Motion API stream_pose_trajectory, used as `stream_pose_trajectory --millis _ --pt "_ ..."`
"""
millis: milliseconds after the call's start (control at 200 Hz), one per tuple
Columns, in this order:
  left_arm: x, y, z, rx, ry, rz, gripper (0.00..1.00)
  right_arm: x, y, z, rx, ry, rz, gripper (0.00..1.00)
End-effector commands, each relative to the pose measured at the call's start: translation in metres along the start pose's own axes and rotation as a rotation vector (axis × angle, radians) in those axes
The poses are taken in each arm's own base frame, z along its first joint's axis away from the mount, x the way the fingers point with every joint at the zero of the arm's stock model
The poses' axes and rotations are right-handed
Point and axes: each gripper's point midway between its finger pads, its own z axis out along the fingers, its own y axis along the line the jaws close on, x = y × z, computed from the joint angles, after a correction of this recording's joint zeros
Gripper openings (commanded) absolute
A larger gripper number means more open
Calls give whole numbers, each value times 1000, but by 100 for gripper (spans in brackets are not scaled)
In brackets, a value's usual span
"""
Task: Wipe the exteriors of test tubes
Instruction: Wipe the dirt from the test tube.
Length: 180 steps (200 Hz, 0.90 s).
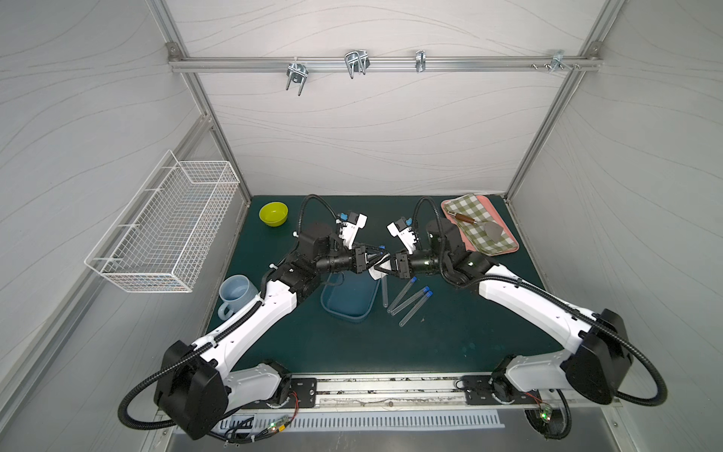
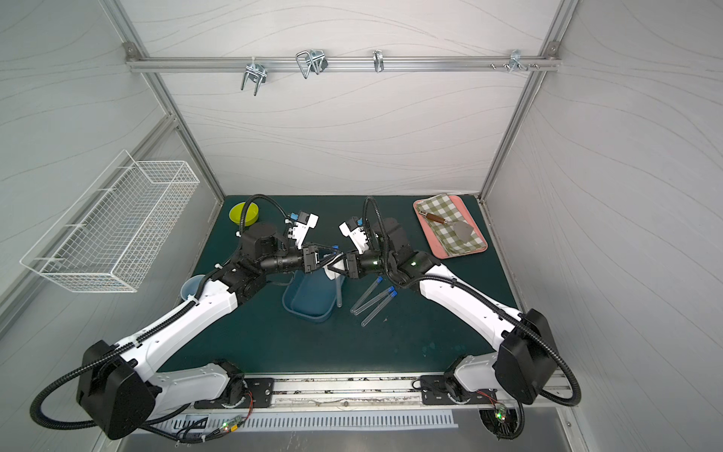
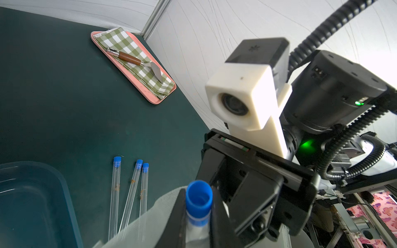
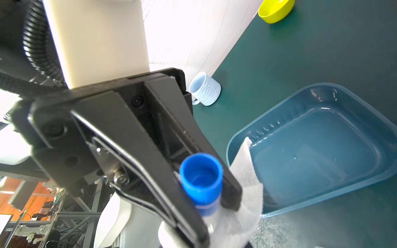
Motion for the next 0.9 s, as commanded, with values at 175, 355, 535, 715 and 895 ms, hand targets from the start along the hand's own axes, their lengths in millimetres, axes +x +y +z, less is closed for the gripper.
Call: stream_pose_trajectory --millis 175,355,535,715,895 --pt "-23 3 -7 -35 -58 7 10 33 19 9 -67 61 5 21" --pt "-27 6 -12 -57 -75 8 11 63 23 15 -72 100 47 21" --pt "-28 7 -12 -59 -76 3 11 64 20 13 -58 82 51 21" --pt "-24 8 -11 -50 -66 -9 11 32 17 7 -71 26 28 21" --pt "-23 6 -12 -42 -69 -15 12 5 17 5 -85 -4 -10 21"
